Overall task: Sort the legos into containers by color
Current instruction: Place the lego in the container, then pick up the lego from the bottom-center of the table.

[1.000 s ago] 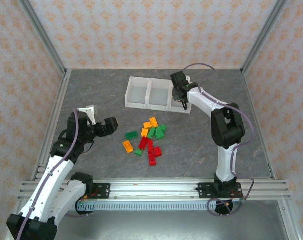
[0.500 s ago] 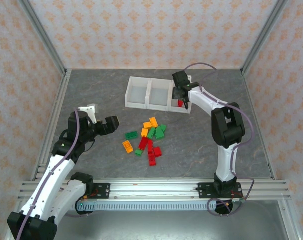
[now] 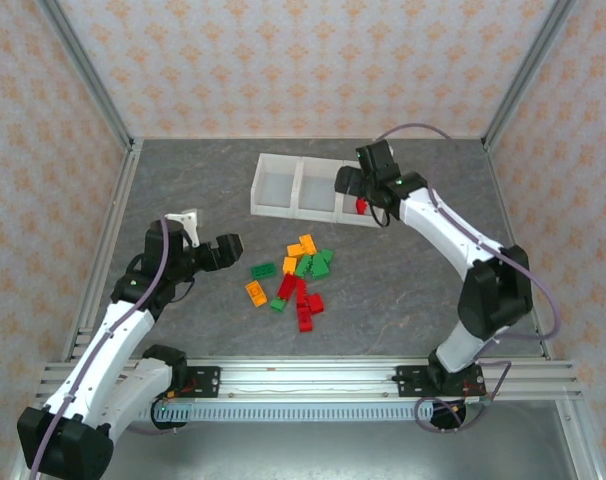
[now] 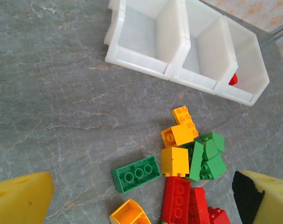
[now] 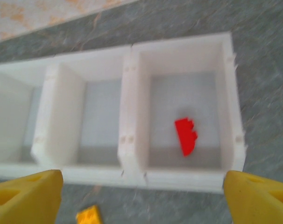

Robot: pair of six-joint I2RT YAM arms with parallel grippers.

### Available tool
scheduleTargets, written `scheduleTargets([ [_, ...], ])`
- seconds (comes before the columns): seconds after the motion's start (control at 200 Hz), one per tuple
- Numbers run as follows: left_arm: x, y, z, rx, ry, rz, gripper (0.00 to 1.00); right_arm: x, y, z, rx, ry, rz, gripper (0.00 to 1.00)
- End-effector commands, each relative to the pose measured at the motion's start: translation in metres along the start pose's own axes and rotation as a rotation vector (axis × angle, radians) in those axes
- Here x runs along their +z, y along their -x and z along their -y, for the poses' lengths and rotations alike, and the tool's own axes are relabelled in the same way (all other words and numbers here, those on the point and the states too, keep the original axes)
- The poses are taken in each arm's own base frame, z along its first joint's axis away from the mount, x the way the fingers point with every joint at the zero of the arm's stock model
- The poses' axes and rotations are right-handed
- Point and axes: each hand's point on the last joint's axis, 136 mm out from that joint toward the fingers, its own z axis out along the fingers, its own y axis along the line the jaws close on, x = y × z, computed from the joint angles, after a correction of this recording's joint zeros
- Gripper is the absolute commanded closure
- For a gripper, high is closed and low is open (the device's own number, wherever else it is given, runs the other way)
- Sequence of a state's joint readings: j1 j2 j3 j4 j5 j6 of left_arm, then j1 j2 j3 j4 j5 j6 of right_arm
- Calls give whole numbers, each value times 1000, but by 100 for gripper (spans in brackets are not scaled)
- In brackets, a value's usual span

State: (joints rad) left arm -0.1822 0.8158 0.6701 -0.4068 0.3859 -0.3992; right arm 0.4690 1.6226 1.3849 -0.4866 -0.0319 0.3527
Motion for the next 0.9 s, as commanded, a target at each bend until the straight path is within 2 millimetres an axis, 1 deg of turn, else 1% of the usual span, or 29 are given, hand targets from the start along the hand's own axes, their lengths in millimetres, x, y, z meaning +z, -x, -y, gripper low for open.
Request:
scheduleTargets([
  [0.0,3,-4,3,10,-12,-12,1,-14,-47,-13,29,58,-114,10],
  [0.05,4,-6,3,12,-9,-18,1,-20,-67,-19,23,81,-151,10],
  [0.14,4,-6,3,16,-9,-19,1,-31,-105,-25,-5,95,-216,5],
  [0.29,4,-7,4,18,-8,-24,1,-47,-162,-37,-96,105,-314,5],
  [0.4,5,-8,4,16,-4,-26,1,-49,-202,-42,-187,97,-396,6],
  [0.506,4,-8,4,16,-1,-28,1,-46,-233,-42,-260,82,-461,11],
  [0.571,4,-8,4,16,2,-26,1,-43,-246,-41,-288,72,-485,15],
  [0.656,3,-8,4,18,2,-25,1,-39,-257,-39,-314,56,-511,19],
  [0.896,3,-8,5,22,3,-24,1,-28,-277,-35,-358,31,-566,29],
])
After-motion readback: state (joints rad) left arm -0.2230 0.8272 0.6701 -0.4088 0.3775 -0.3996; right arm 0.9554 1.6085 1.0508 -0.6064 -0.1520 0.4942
